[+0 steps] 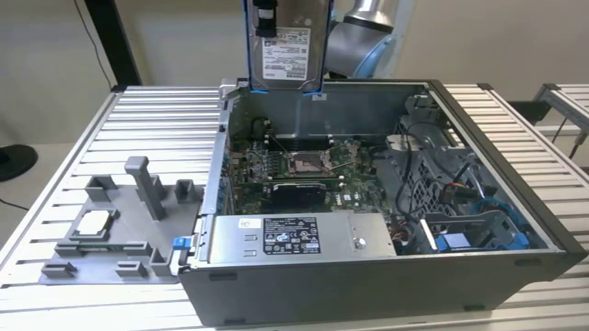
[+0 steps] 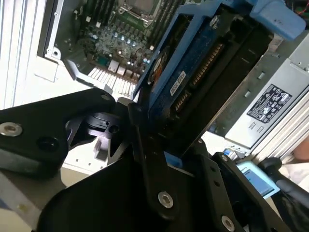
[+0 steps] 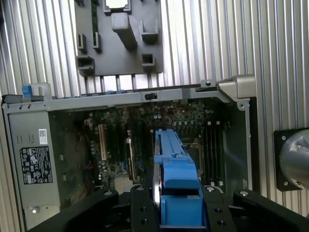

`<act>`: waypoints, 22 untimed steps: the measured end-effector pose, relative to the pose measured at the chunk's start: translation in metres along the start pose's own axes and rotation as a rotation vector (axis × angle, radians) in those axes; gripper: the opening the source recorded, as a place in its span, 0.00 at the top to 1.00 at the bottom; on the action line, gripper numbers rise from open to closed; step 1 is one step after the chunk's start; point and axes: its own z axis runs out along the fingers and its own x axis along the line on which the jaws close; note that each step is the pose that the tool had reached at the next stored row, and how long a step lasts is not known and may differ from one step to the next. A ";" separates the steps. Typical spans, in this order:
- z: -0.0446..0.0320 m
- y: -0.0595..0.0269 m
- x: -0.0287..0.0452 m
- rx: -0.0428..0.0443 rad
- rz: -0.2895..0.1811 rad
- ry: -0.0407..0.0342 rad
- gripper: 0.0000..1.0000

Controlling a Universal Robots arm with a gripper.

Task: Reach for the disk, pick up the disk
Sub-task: 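Pick up the disk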

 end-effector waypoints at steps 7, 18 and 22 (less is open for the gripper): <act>0.0001 -0.0186 -0.0022 0.0000 0.000 0.0000 1.00; 0.0004 -0.0474 -0.0055 0.0000 0.000 0.0000 1.00; 0.0005 -0.0573 -0.0067 0.0000 0.000 -0.0001 1.00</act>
